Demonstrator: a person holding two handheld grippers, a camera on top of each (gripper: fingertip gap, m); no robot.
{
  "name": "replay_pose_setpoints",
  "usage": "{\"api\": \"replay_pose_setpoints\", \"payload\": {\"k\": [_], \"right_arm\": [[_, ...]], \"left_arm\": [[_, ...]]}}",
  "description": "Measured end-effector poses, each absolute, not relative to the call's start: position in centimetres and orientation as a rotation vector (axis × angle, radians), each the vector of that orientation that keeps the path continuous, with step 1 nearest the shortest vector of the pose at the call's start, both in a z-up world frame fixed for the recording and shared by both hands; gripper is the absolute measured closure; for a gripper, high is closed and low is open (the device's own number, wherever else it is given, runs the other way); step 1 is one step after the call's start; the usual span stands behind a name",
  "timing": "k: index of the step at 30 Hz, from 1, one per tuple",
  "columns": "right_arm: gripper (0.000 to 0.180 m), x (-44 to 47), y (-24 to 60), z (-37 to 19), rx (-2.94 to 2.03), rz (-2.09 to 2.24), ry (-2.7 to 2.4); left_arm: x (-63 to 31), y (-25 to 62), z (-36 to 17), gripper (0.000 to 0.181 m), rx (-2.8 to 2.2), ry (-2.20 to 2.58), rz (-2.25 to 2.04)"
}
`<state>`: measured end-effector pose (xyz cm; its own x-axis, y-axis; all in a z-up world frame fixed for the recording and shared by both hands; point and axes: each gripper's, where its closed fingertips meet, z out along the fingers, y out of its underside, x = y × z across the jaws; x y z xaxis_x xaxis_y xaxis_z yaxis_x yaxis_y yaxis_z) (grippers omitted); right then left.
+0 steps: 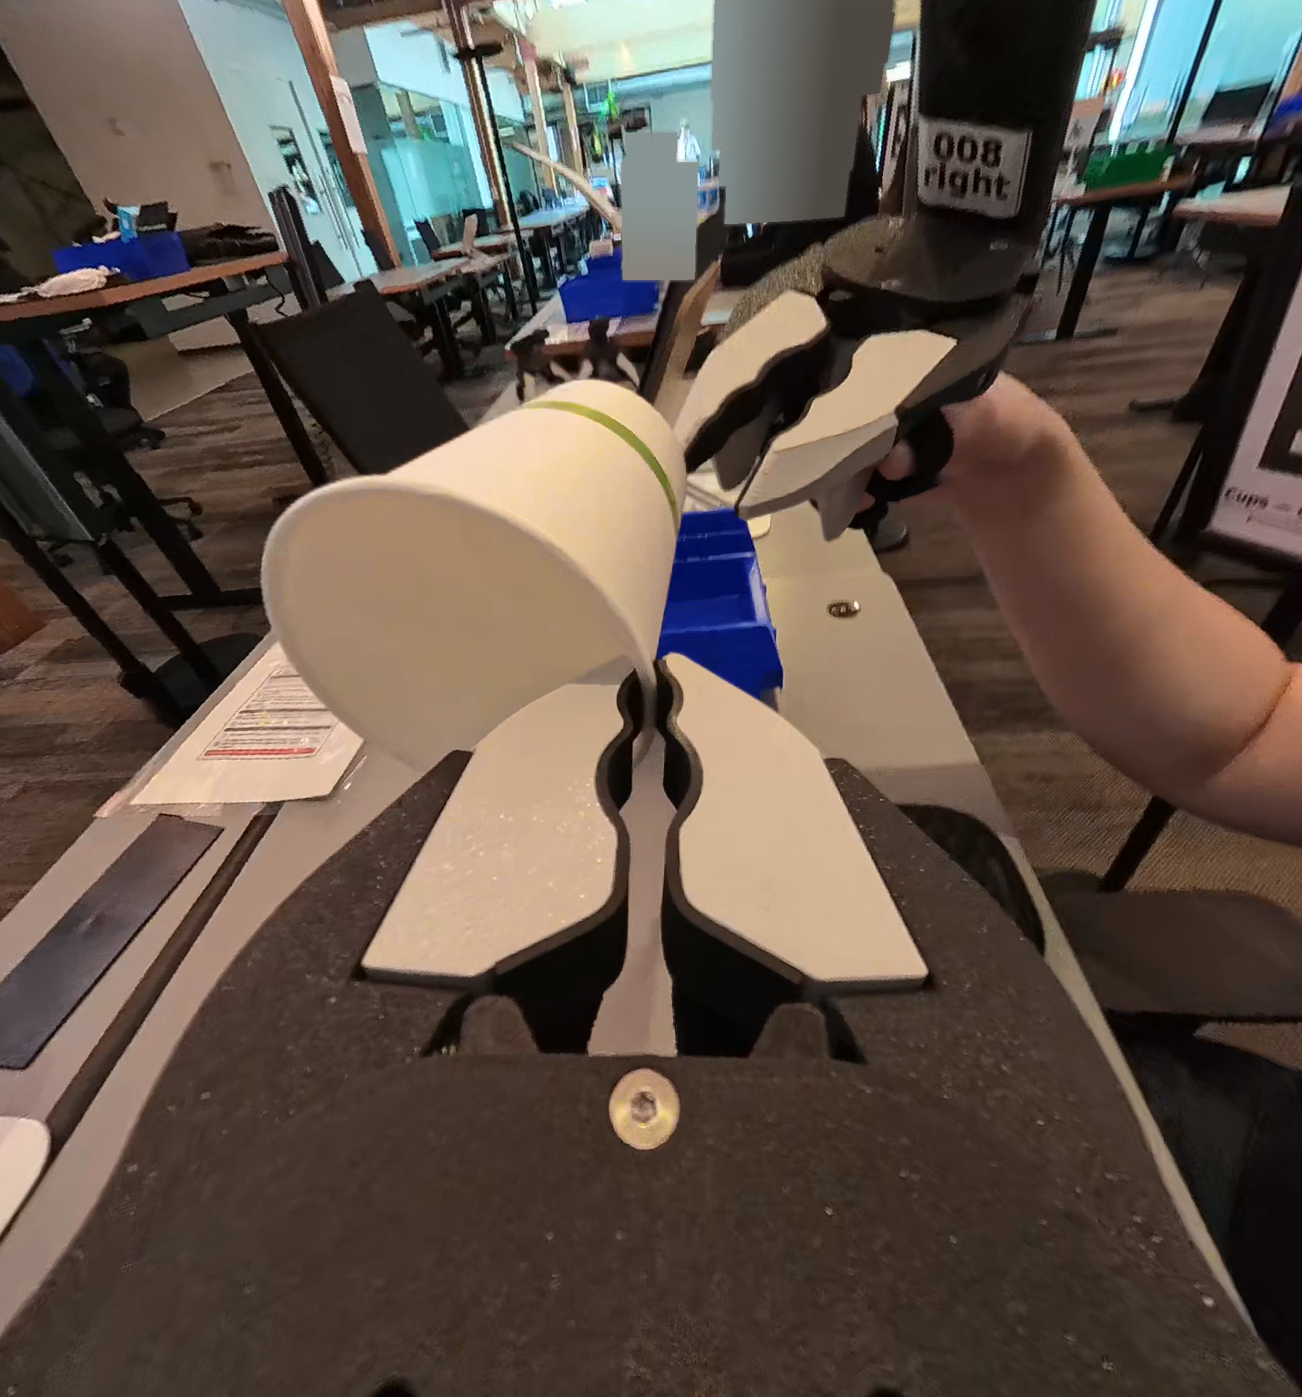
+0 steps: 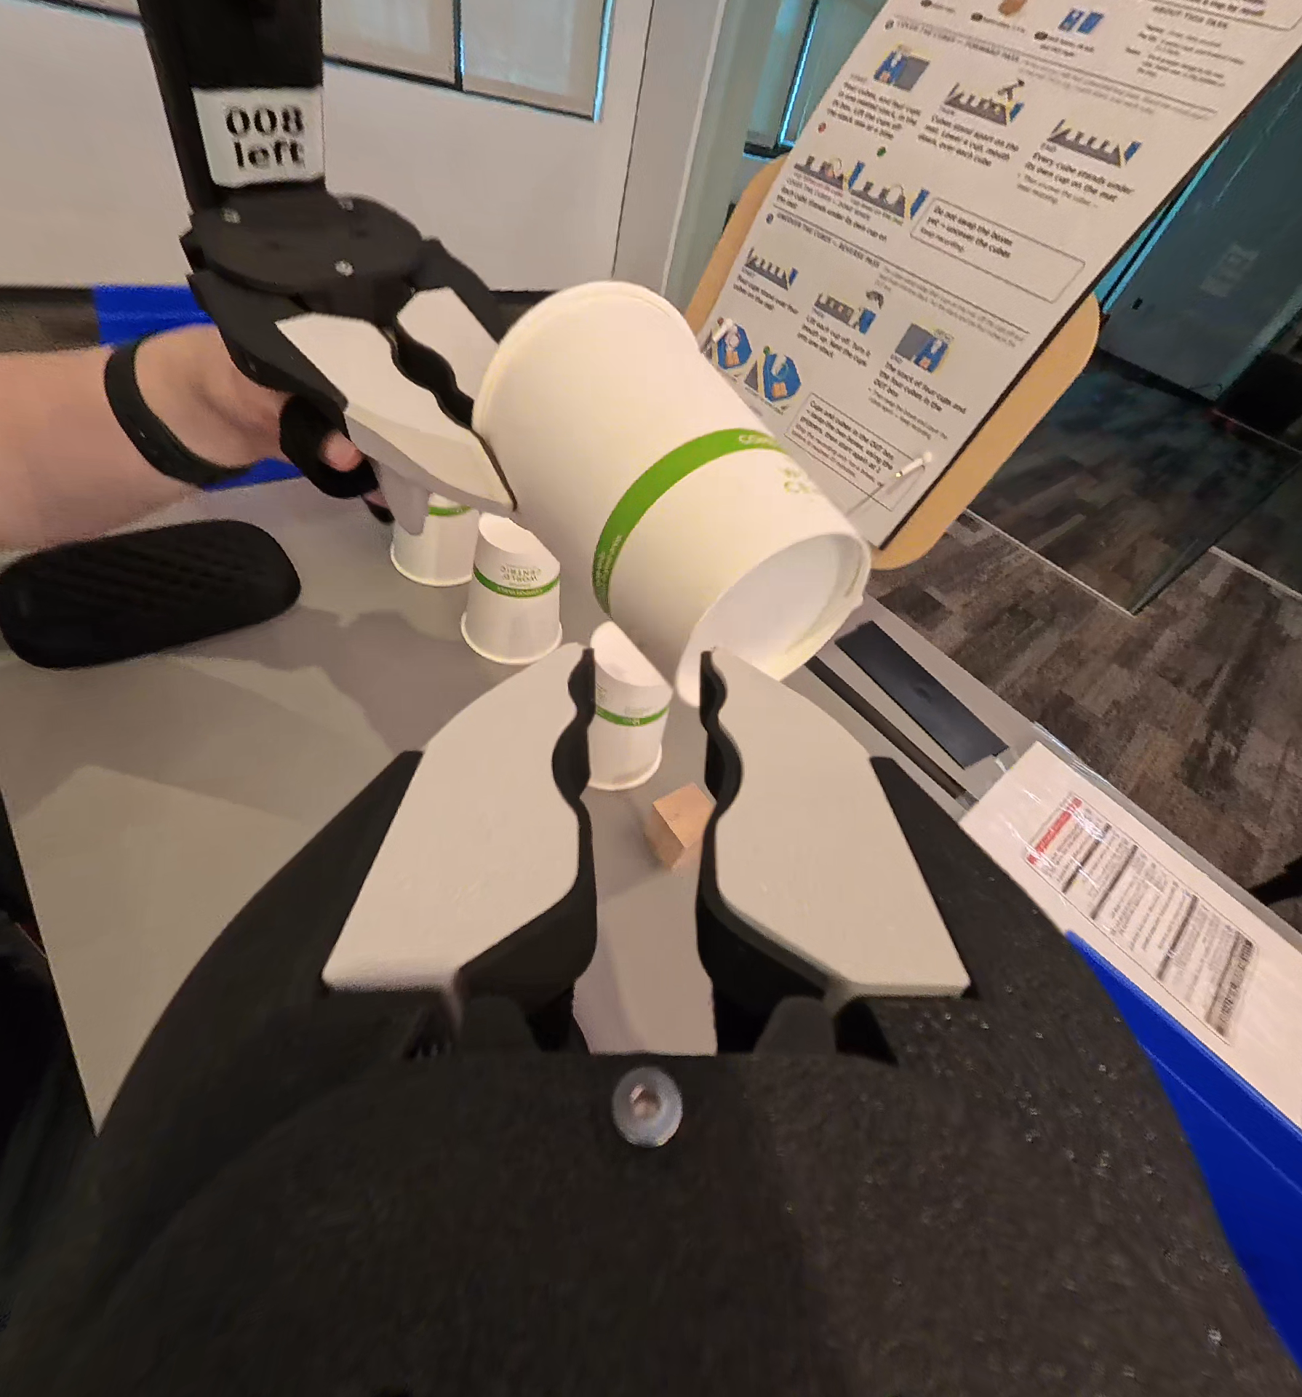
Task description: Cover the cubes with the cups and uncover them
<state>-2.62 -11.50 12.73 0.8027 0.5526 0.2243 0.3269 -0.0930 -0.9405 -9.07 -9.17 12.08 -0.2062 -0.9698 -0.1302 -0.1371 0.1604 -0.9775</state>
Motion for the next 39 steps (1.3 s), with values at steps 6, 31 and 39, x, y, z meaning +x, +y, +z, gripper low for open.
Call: {"api": "replay_pose_setpoints", "payload": {"k": [6,31,39], "right_arm": [[0.152,-0.2,-12.2,11.6,-1.787,0.083,-0.711],[0.153,2.6,-16.4,7.3,-1.845,0.117,-0.722],[0.153,3.0,-18.3,4.7,-1.891,0.128,-0.790]], "left_arm": [[-8.0,-8.4,10.4,0.179,-1.196,1.703,-1.009],[-2.5,-6.0,1.1,0.179,-1.390,2.377,-0.254],[0.6,-6.7,-3.1,0.179,-1.343,2.597,0.004]]}}
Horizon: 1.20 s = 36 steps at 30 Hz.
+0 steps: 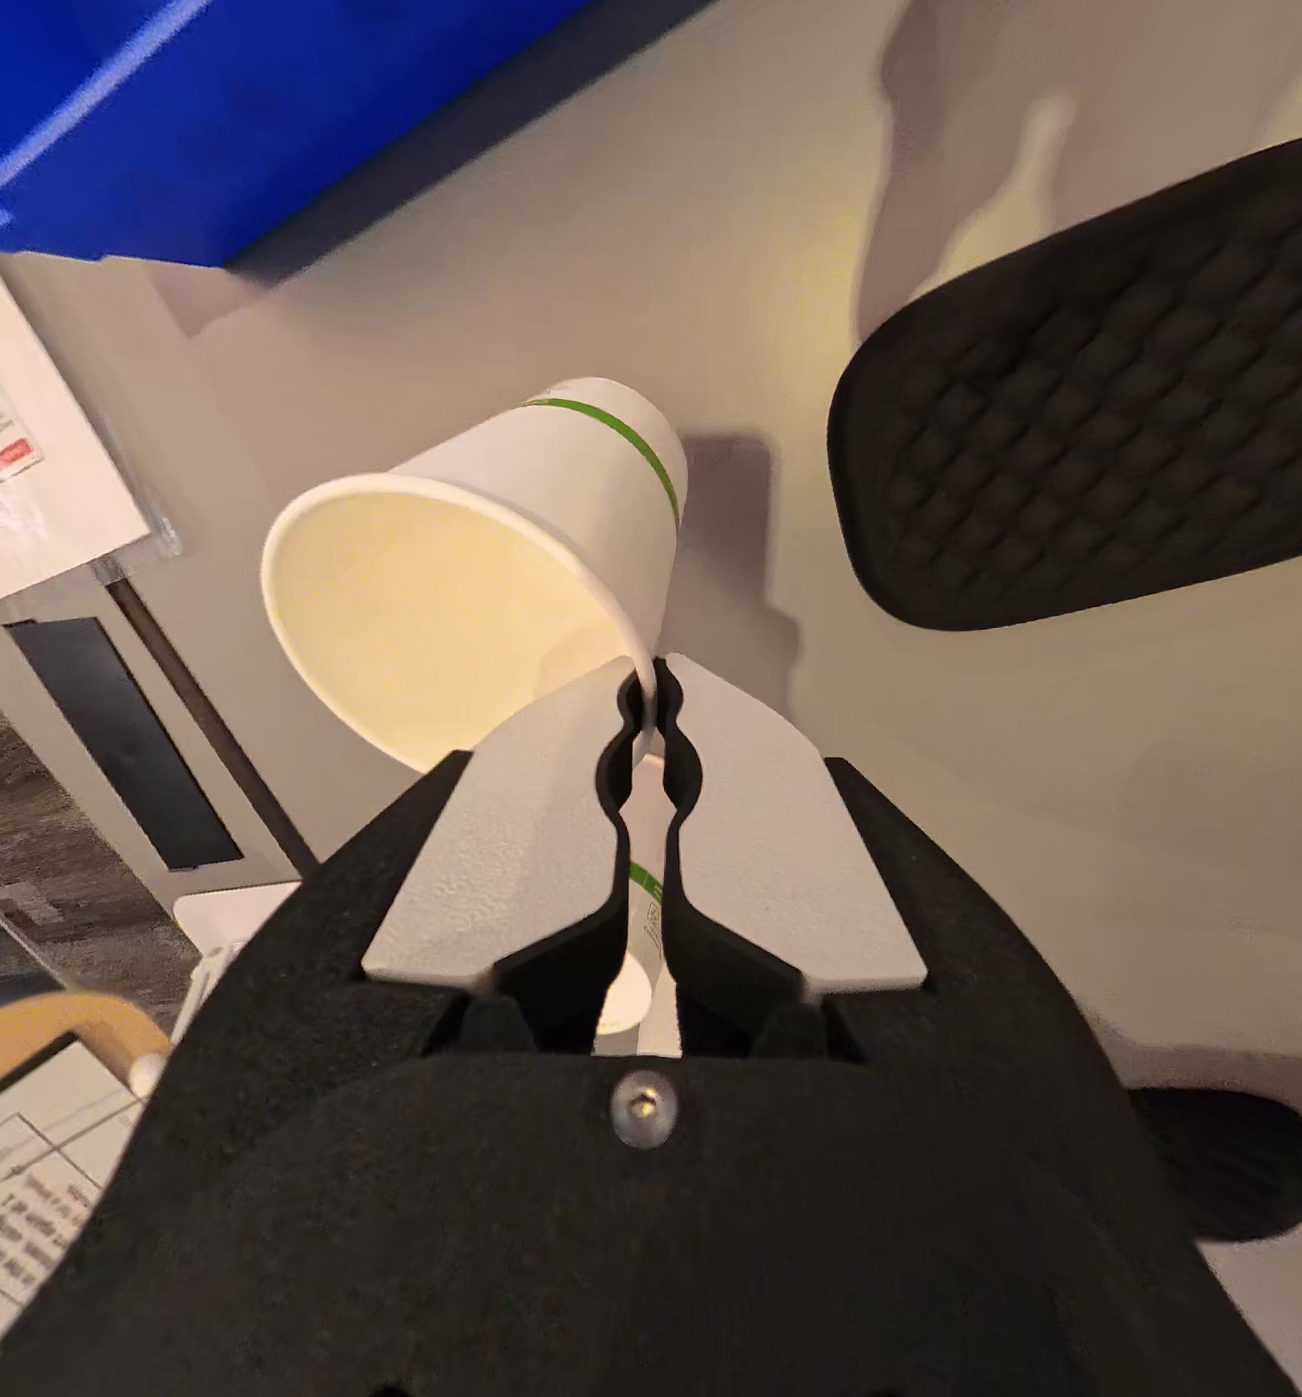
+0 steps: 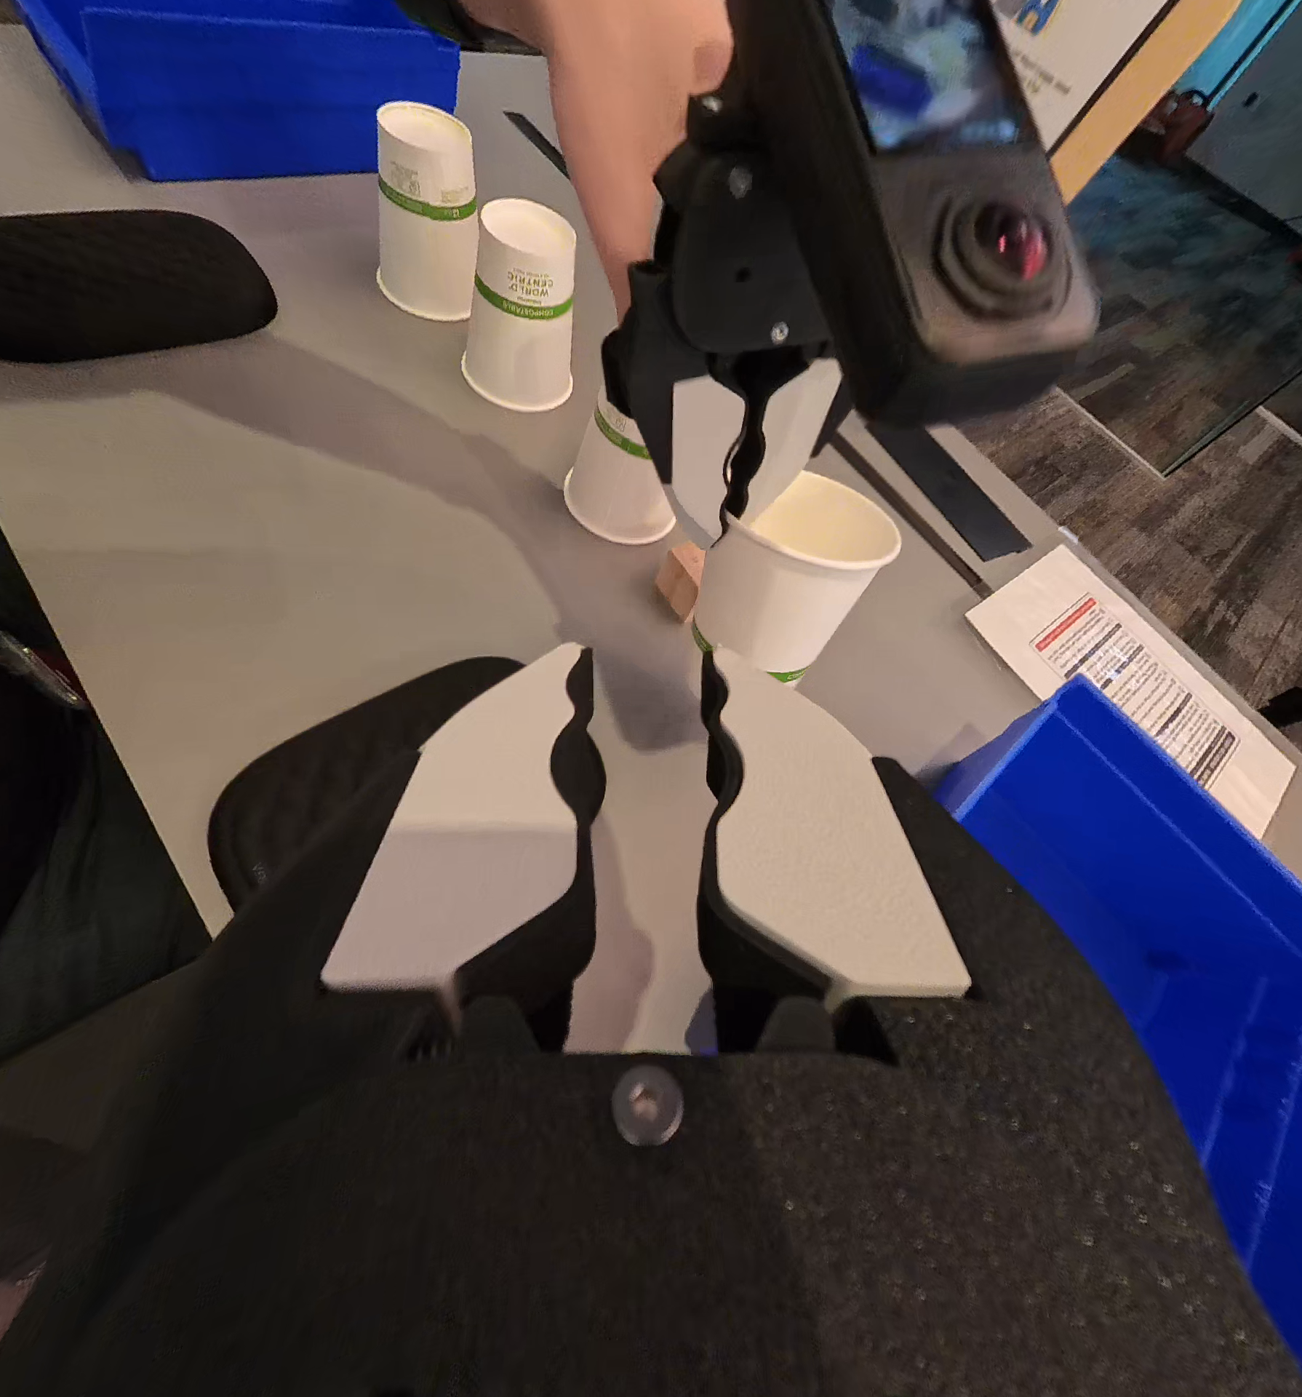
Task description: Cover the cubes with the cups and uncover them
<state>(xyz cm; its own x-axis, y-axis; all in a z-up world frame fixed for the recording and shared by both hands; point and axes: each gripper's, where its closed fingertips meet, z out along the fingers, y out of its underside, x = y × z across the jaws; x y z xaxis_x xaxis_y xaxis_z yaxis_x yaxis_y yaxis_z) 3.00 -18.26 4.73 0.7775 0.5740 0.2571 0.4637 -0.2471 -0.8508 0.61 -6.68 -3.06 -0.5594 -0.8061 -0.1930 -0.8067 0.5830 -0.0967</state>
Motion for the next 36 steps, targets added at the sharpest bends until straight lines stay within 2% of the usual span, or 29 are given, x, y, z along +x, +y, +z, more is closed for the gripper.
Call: {"api": "replay_pose_setpoints", "payload": {"k": [12,26,36], "right_arm": [[0.154,4.7,-20.3,2.7,-1.908,0.181,-0.795],[0.153,5.0,-20.6,1.6,-1.939,0.197,-0.806],[0.154,4.9,-20.6,1.6,-1.937,0.204,-0.806]], "left_arm": [[2.9,-6.9,-6.3,0.179,-1.282,2.697,0.200],[3.3,-8.1,-7.2,0.178,-1.239,2.719,0.219],[4.1,-8.7,-5.2,0.155,-1.231,2.621,0.064]]}}
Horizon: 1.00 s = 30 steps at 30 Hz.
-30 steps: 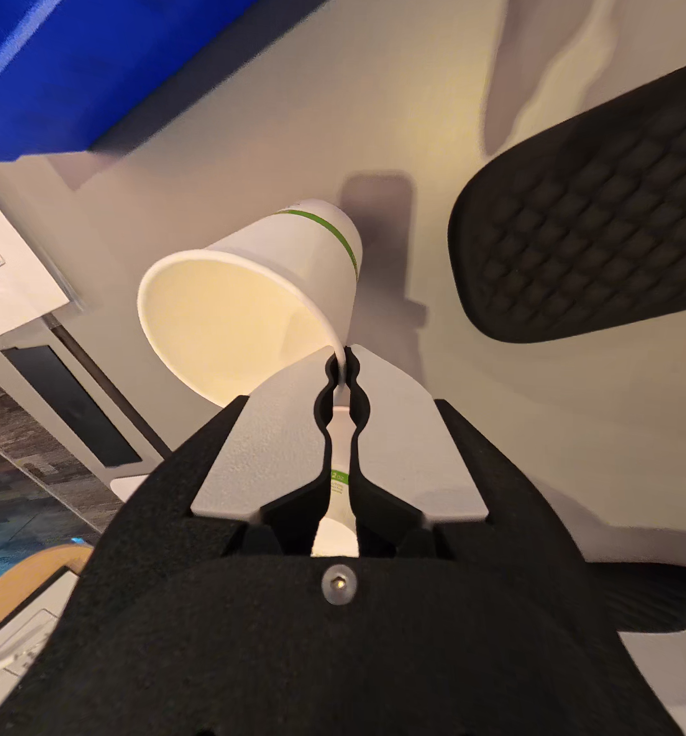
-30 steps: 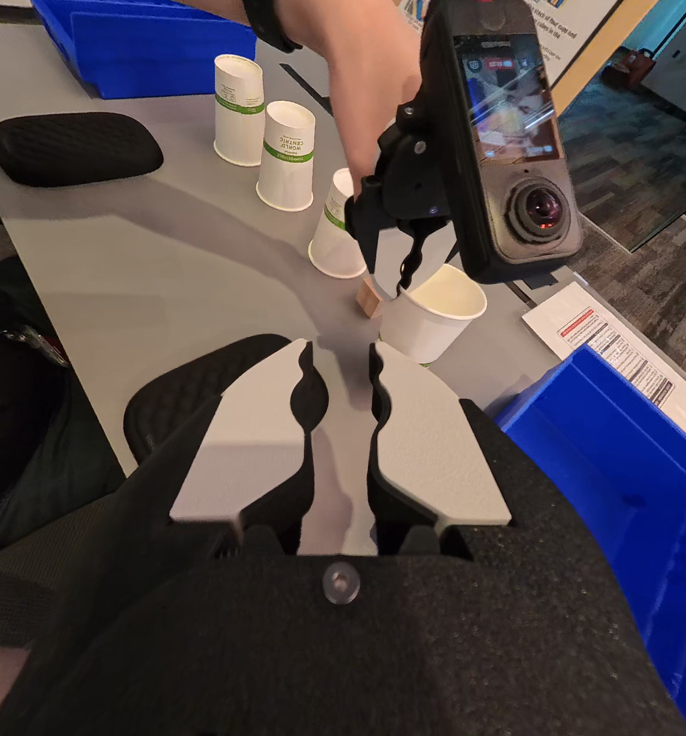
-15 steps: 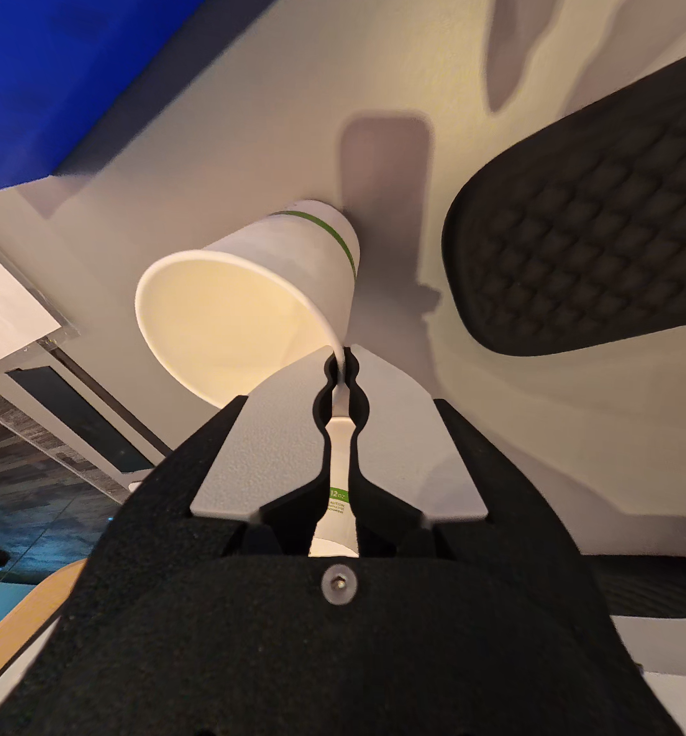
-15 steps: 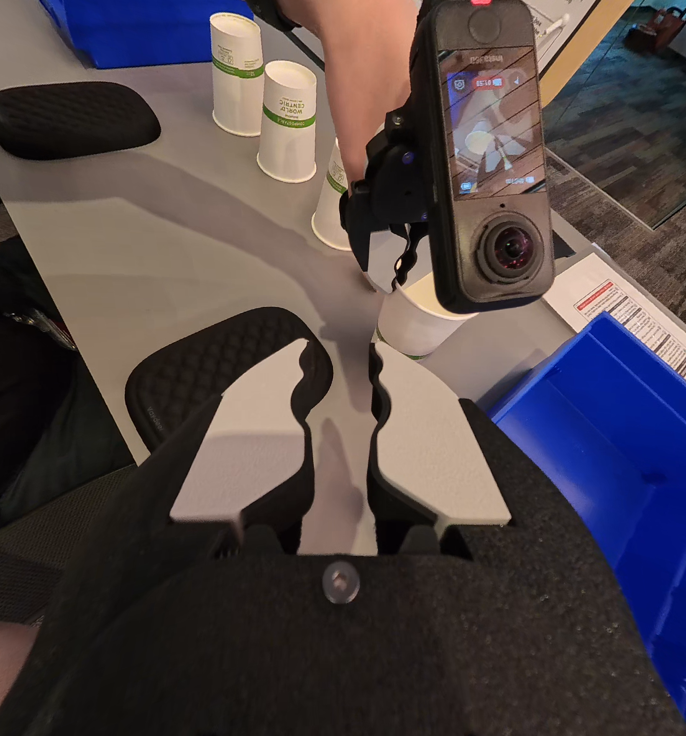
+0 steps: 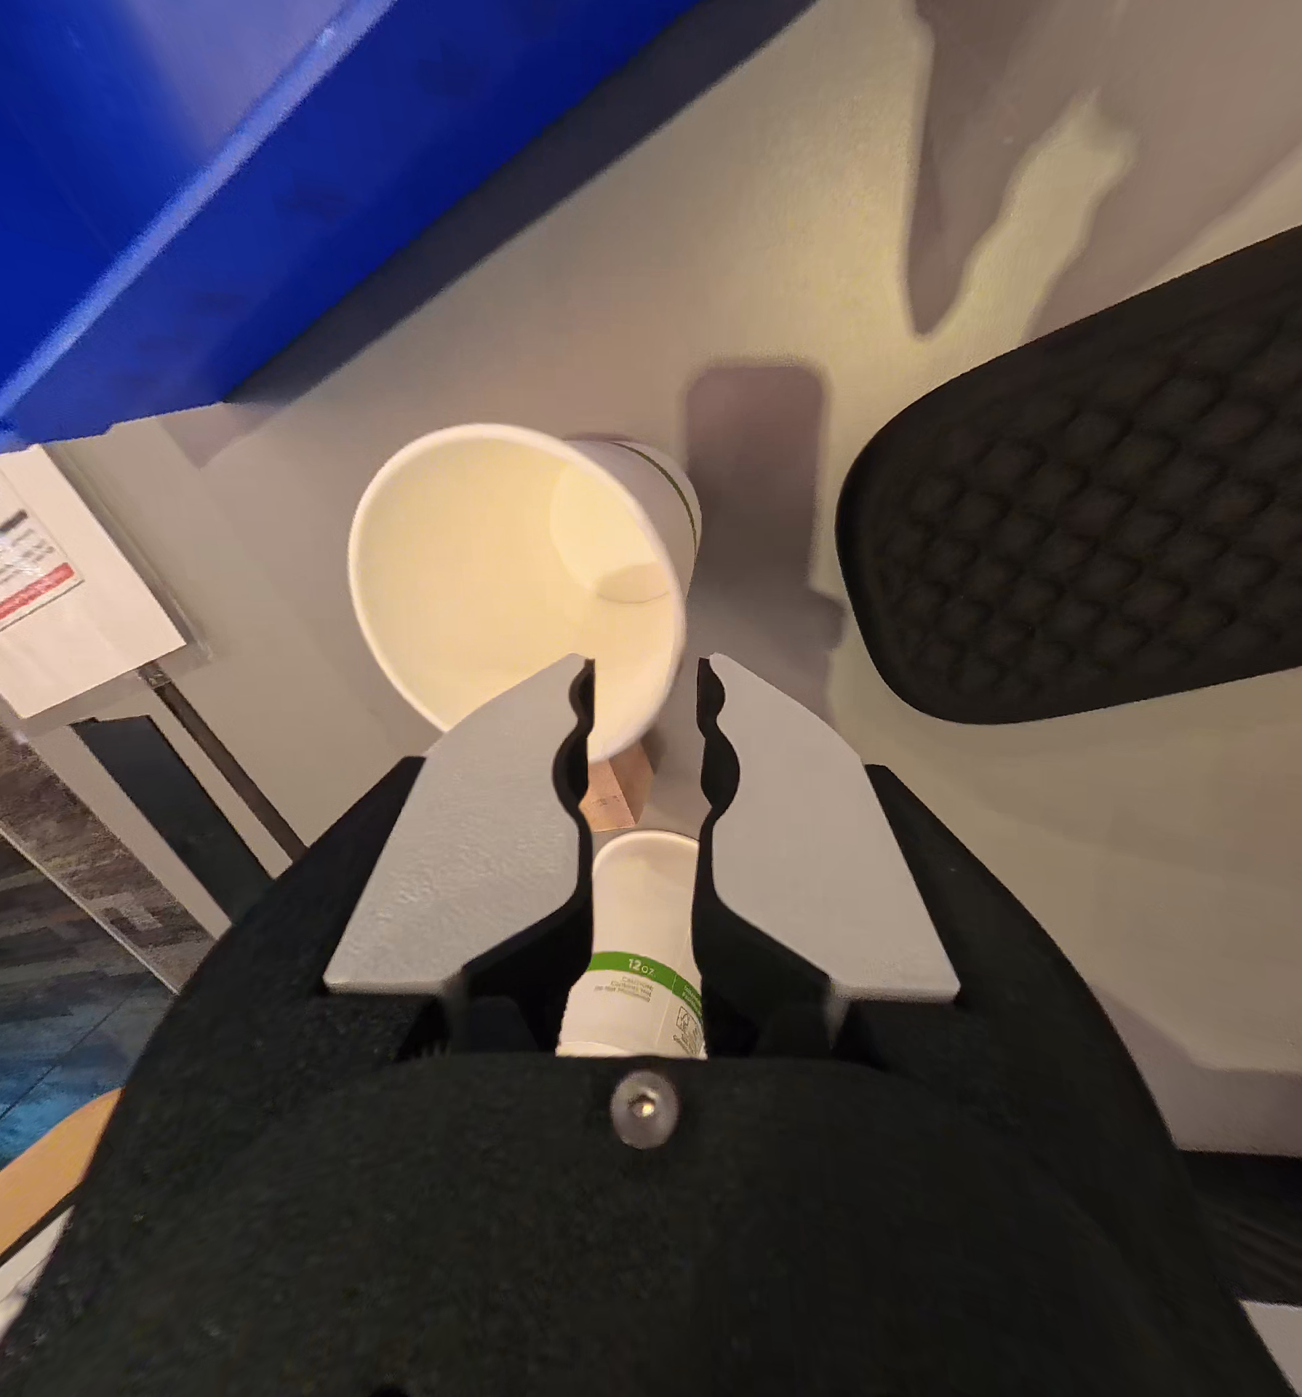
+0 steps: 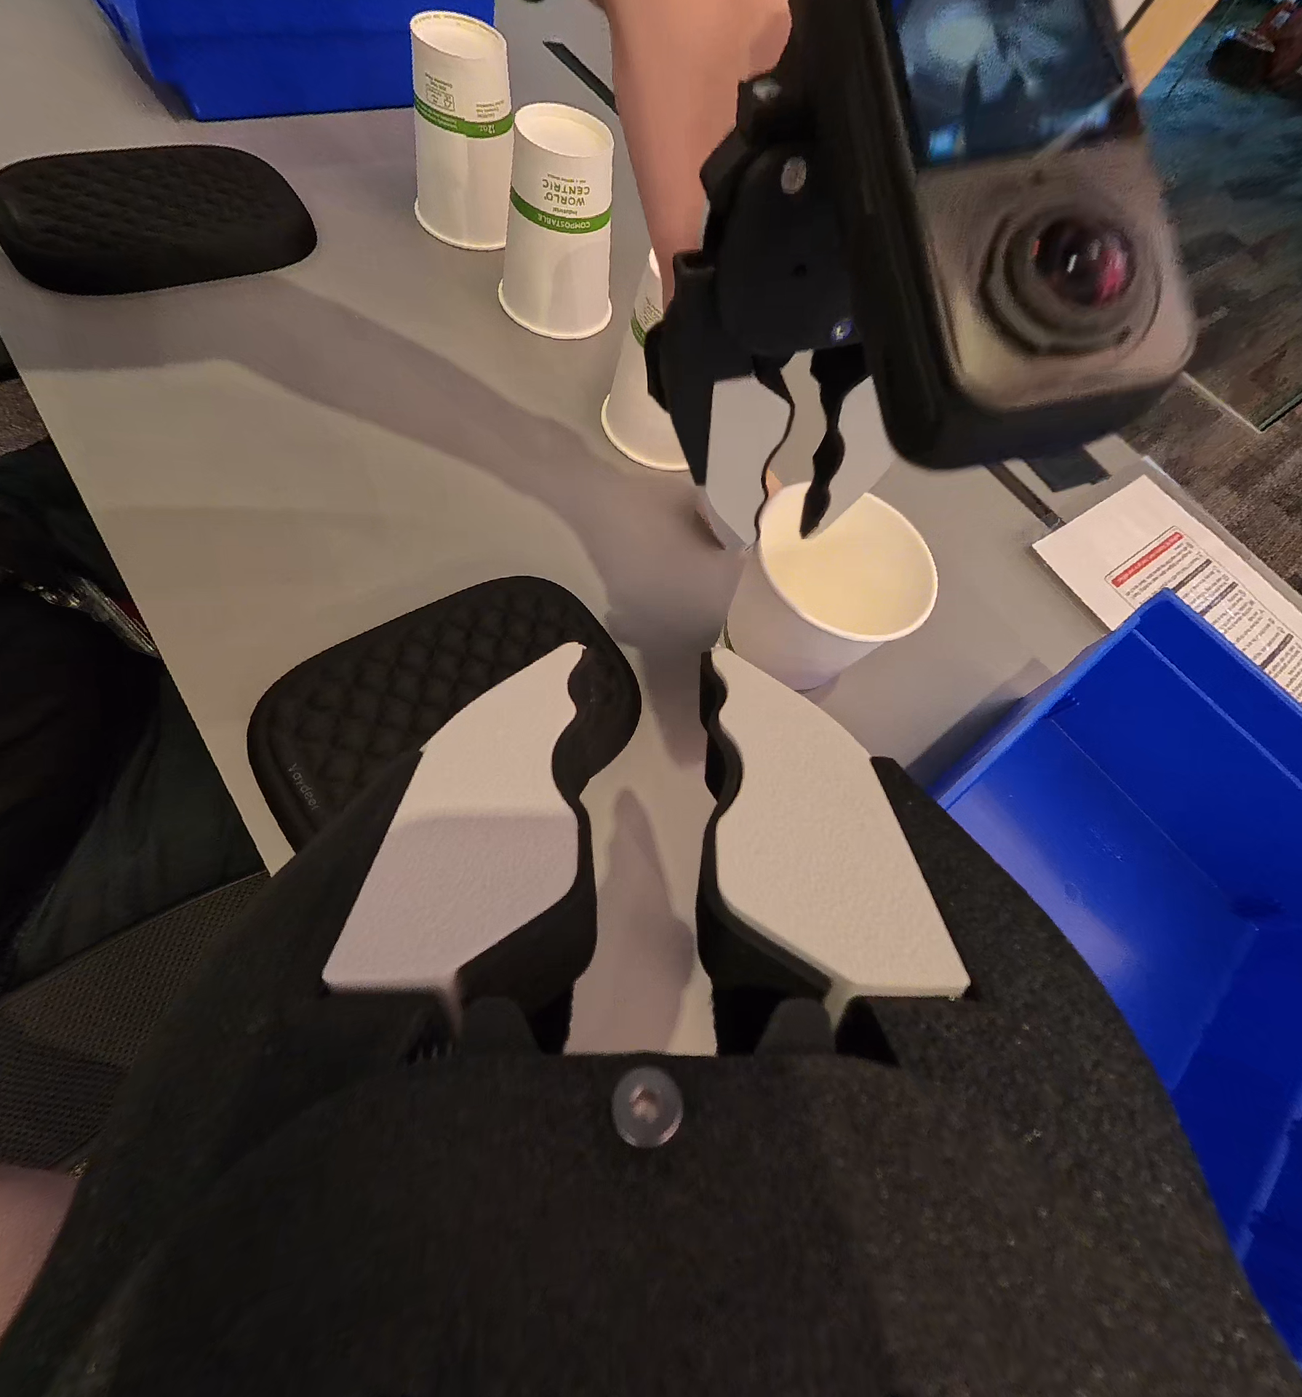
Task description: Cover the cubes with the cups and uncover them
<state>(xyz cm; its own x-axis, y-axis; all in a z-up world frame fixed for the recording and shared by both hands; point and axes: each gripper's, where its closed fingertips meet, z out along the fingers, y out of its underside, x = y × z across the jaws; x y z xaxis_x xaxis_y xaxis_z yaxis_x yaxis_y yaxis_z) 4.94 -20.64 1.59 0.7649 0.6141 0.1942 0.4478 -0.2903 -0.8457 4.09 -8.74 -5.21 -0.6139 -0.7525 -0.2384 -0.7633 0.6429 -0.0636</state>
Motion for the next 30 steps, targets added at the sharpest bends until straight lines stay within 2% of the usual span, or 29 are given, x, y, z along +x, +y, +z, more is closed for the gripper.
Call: {"api": "replay_pose_setpoints", "payload": {"k": [6,13,22,30], "right_arm": [[0.154,4.6,-20.0,1.6,-1.930,0.210,-0.826],[0.154,2.8,-18.1,1.3,-1.916,0.238,-0.892],[0.154,-0.6,-14.7,0.5,-1.942,0.244,-1.022],[0.154,-2.5,-12.9,0.8,-1.940,0.248,-1.059]], "left_arm": [[1.5,-7.7,-0.4,0.151,-1.207,2.468,-0.014],[-7.2,-2.5,4.3,0.153,-1.335,2.181,-0.099],[-19.3,0.4,4.1,0.156,-1.450,1.834,-0.233],[-23.2,-0.5,2.5,0.157,-1.512,1.756,-0.310]]}}
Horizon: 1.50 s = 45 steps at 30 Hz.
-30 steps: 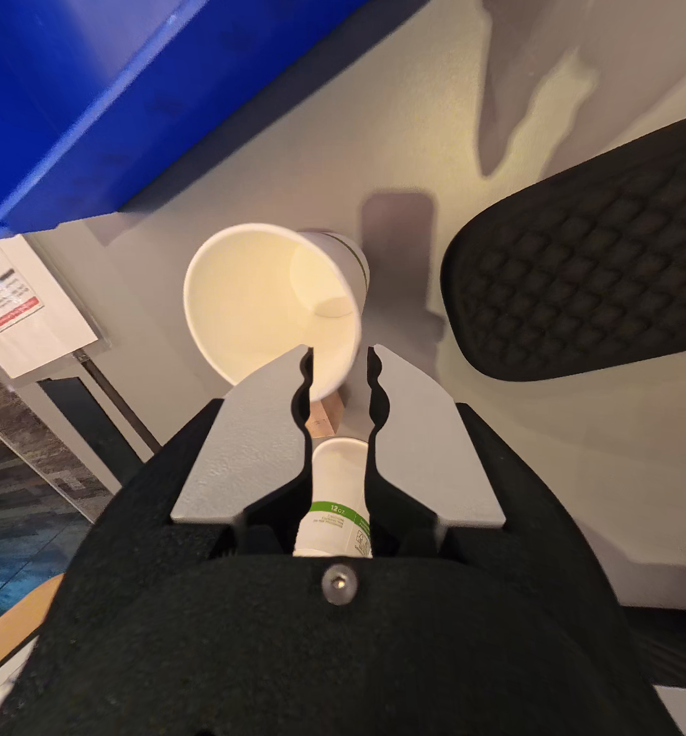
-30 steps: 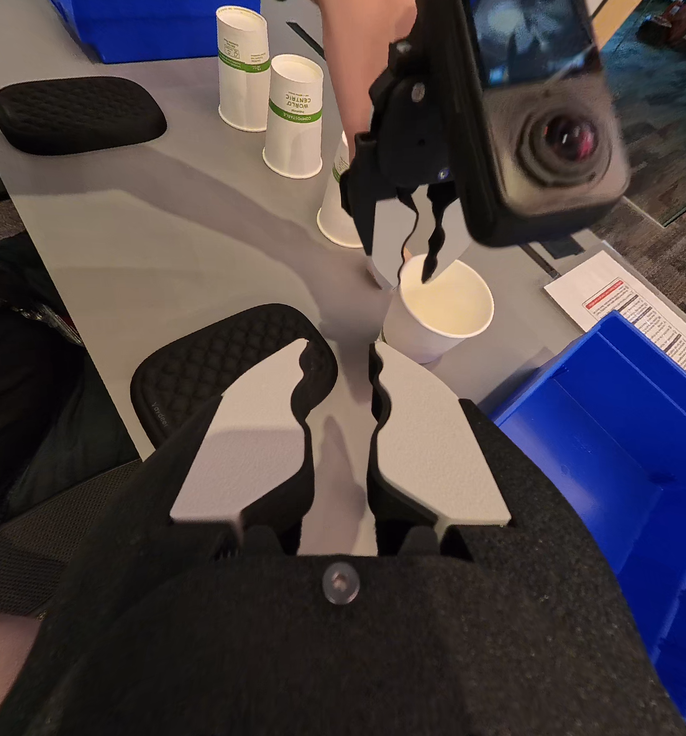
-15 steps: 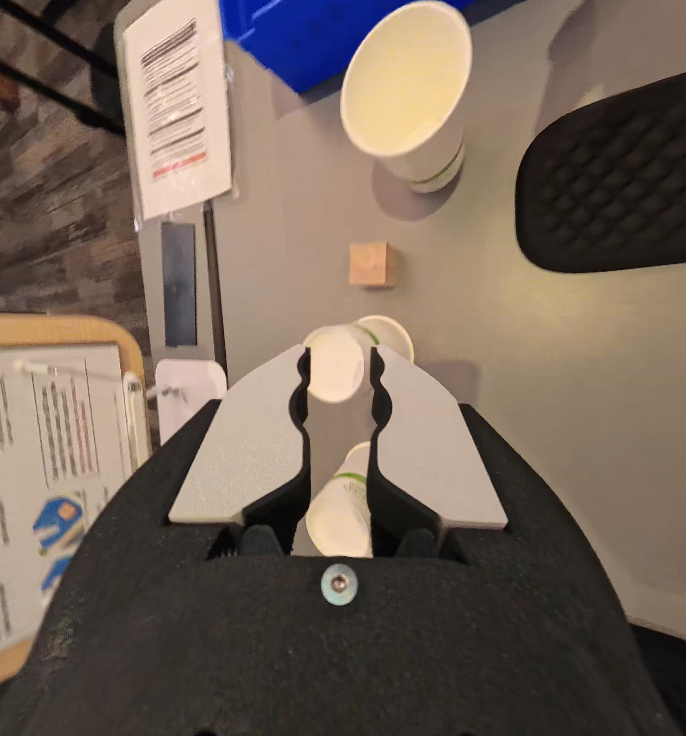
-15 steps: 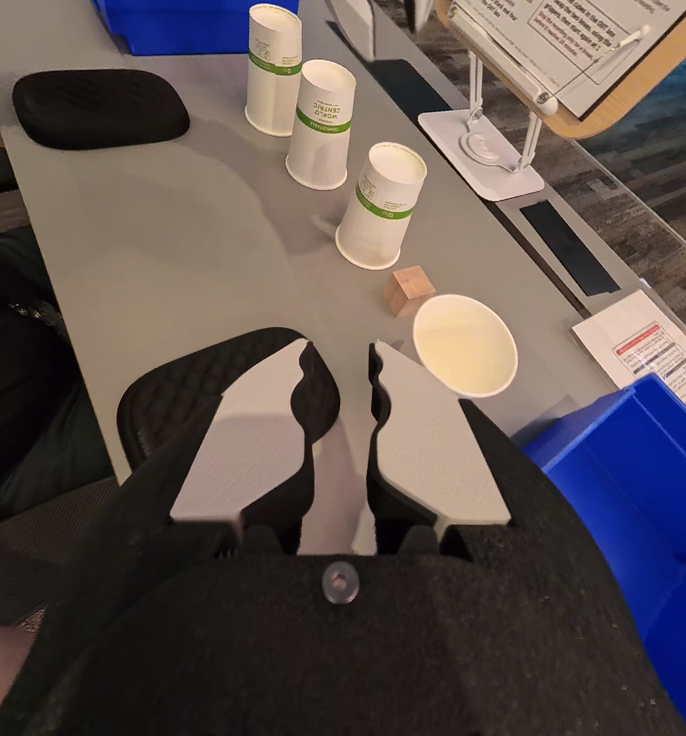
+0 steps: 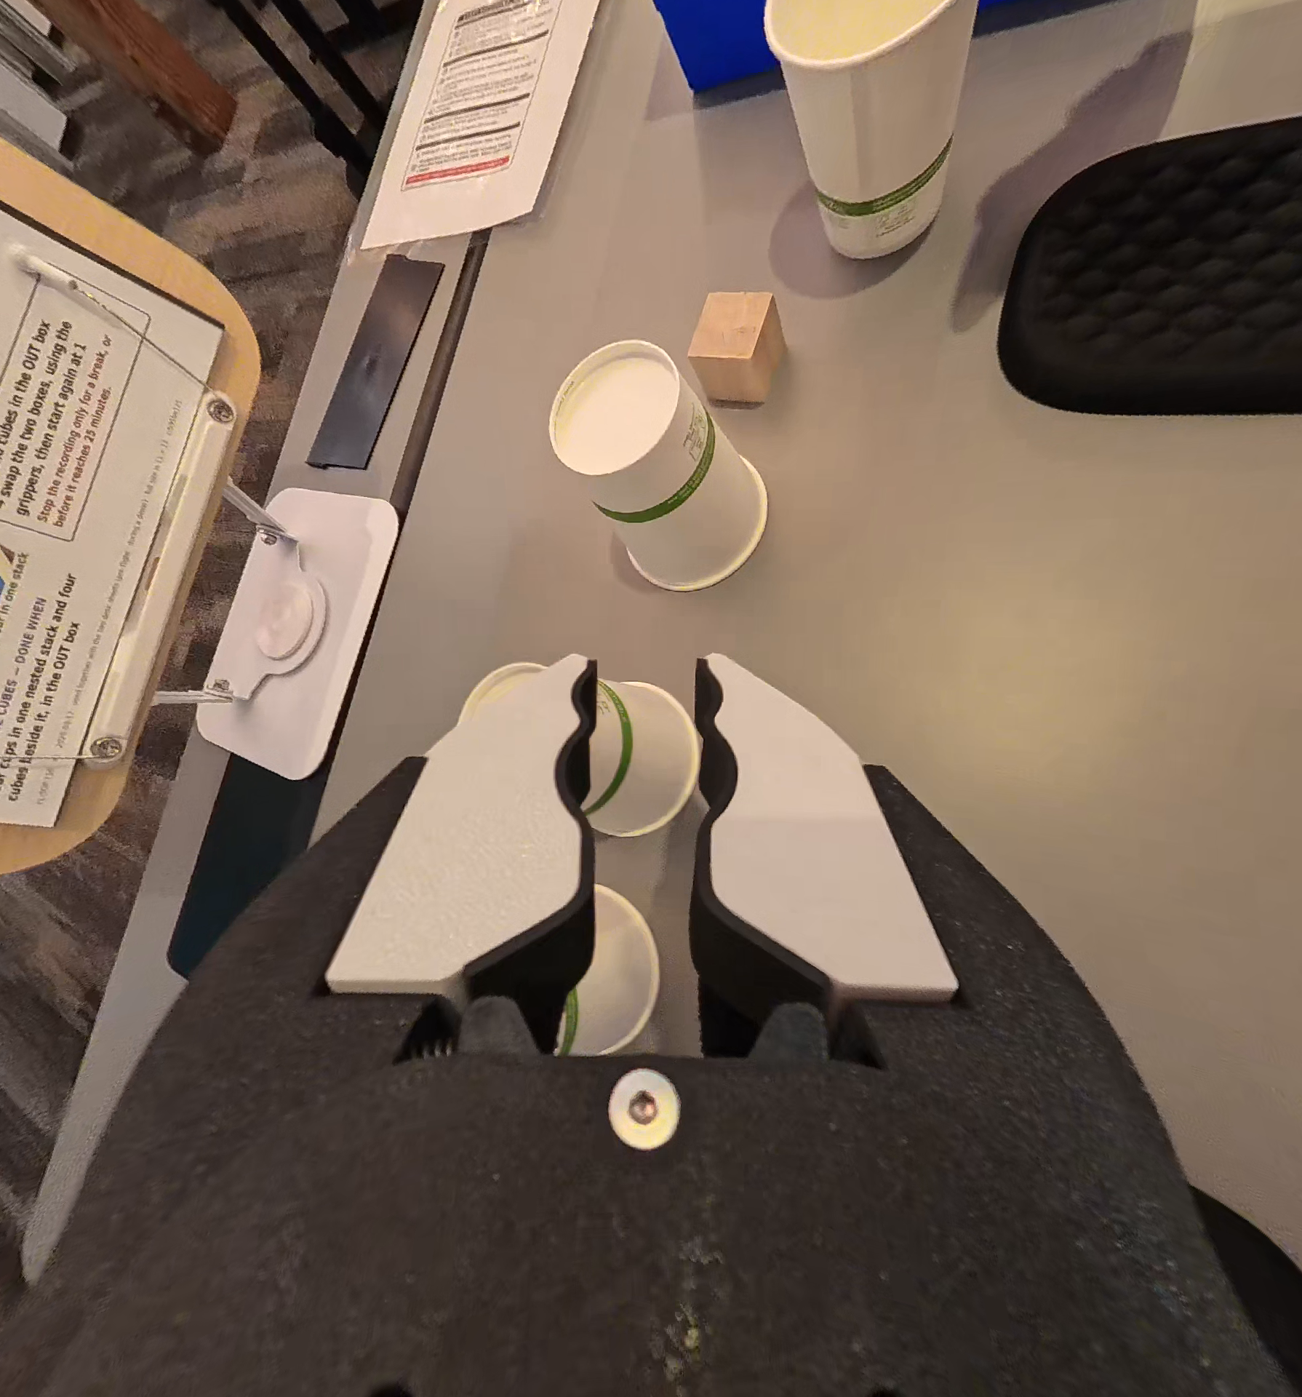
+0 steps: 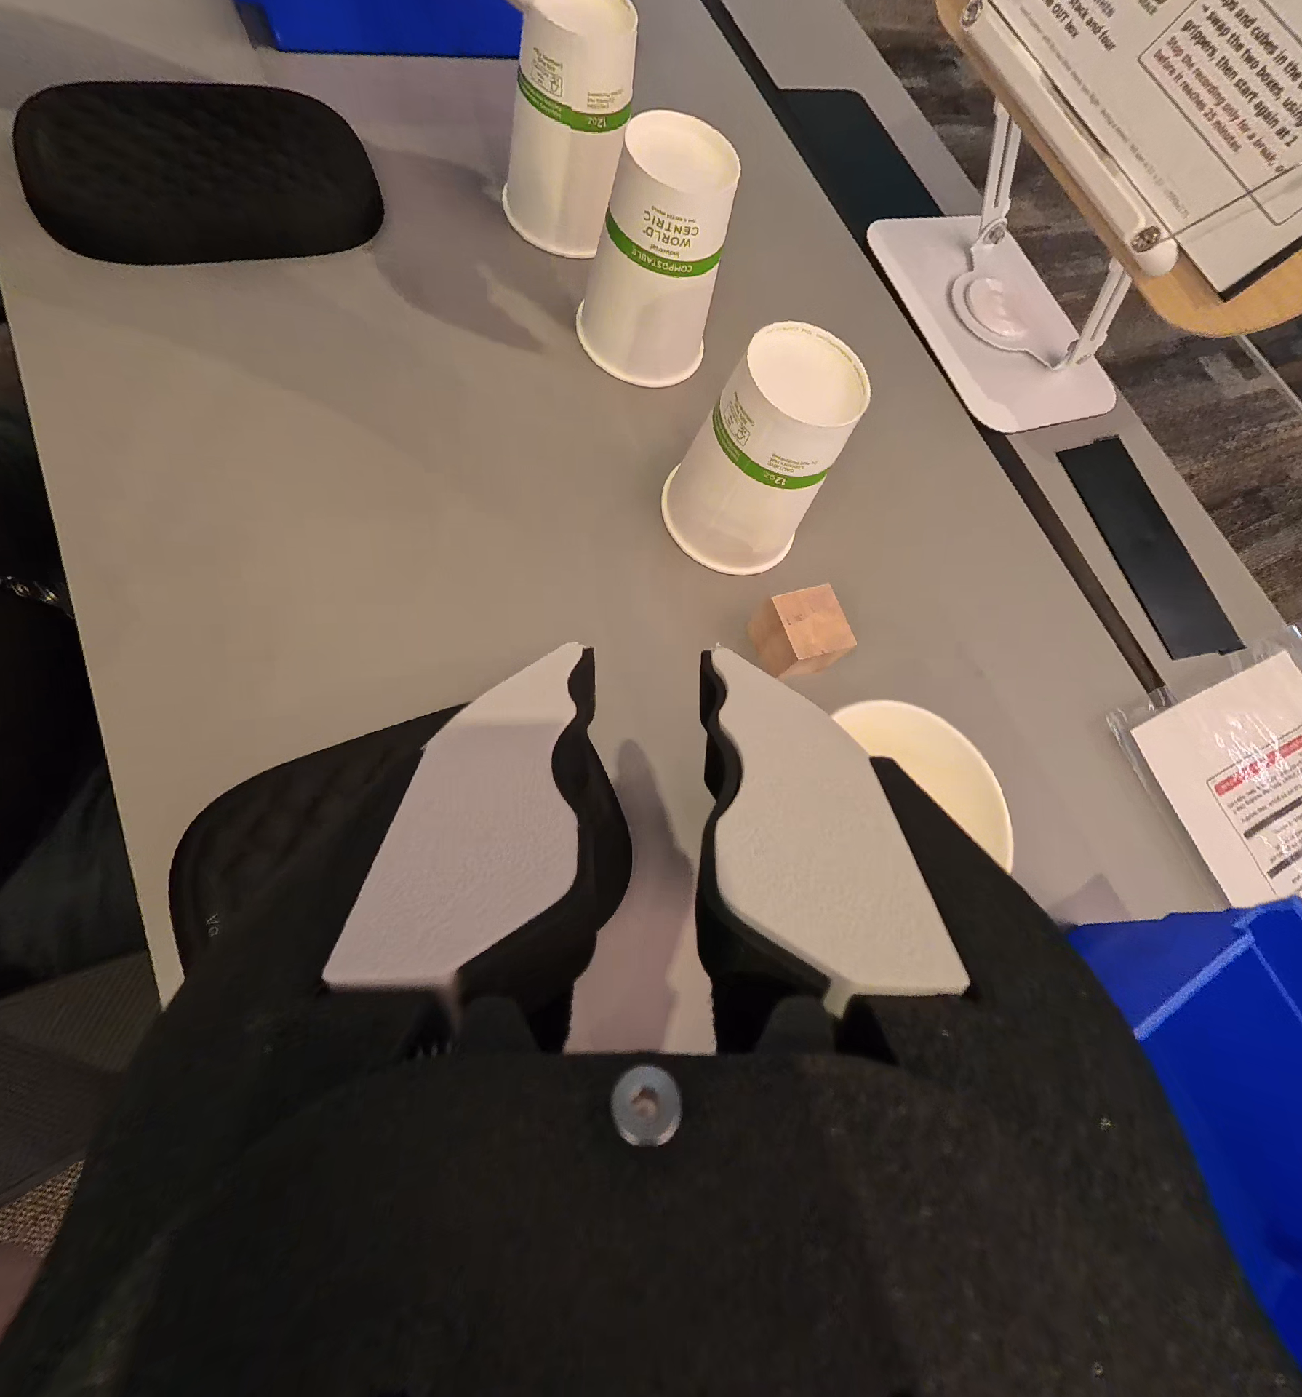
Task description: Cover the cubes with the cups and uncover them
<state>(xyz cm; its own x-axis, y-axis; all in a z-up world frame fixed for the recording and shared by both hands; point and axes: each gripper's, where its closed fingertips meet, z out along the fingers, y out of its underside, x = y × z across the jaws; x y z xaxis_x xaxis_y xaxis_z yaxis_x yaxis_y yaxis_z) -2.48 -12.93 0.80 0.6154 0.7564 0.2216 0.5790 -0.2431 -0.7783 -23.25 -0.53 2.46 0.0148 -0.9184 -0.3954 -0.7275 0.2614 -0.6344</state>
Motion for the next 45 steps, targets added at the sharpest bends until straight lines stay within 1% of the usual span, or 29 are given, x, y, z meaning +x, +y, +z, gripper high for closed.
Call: {"api": "replay_pose_setpoints", "payload": {"k": [6,16,25,38,45], "right_arm": [[0.157,-3.2,-11.4,0.0,-1.988,0.172,-1.111],[0.161,-9.8,-4.3,-1.4,-2.075,-0.020,-1.477],[0.165,-12.6,0.5,-3.2,-2.176,-0.046,-1.515],[0.165,-12.3,2.0,-4.6,-2.227,-0.108,-1.529],[0.165,-12.2,1.8,-3.9,-2.200,-0.098,-1.499]], "left_arm": [[-25.2,-2.2,2.1,0.157,-1.518,1.688,-0.370],[-27.4,-2.9,1.9,0.159,-1.577,1.502,-0.550],[-29.1,-3.1,1.5,0.159,-1.592,1.460,-0.583],[-30.7,-2.2,1.5,0.159,-1.606,1.404,-0.590],[-30.5,-2.0,1.7,0.160,-1.600,1.382,-0.600]]}}
